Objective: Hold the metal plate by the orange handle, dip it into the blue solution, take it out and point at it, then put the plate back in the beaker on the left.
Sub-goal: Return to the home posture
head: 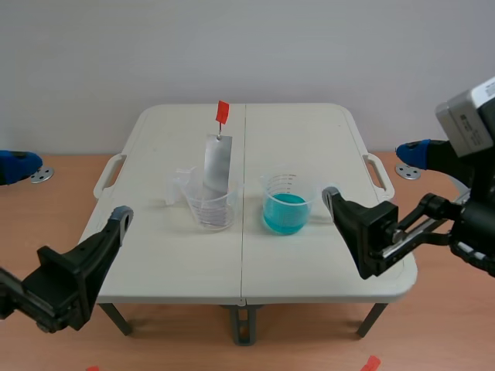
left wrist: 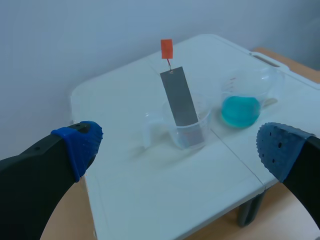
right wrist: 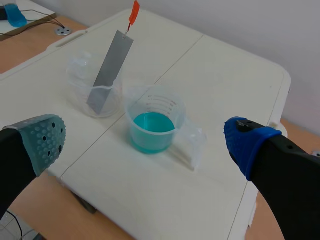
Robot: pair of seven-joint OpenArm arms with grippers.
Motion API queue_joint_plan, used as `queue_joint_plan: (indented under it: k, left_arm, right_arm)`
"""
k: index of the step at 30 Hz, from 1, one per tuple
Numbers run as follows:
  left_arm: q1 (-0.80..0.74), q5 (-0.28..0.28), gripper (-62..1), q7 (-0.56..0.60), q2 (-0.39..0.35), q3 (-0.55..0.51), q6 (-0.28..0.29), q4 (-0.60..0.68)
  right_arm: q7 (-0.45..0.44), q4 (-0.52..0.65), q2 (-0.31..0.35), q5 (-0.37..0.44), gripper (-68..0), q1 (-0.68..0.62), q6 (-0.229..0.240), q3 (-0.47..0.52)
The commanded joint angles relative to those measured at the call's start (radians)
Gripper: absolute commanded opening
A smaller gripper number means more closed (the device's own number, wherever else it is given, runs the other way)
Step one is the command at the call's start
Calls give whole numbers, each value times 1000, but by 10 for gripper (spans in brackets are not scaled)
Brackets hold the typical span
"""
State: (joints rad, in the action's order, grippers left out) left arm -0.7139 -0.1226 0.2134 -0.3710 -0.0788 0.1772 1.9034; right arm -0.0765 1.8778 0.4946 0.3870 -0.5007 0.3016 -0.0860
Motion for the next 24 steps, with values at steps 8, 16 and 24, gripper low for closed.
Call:
queue_joint_plan:
  k: [8, 16, 24]
  left_arm:
    - [3, -4, 14, 15, 8, 2, 10, 0]
    - [3, -4, 14, 32, 8, 2, 9, 1]
    - [3, -4, 14, 28, 8, 2, 9, 1]
  right_arm:
    - [-65, 63, 15, 2, -10, -112, -26, 9]
    - [-58, 63, 15, 3, -10, -114, -34, 9]
    - [-61, 63, 14, 3, -10, -114, -33, 9]
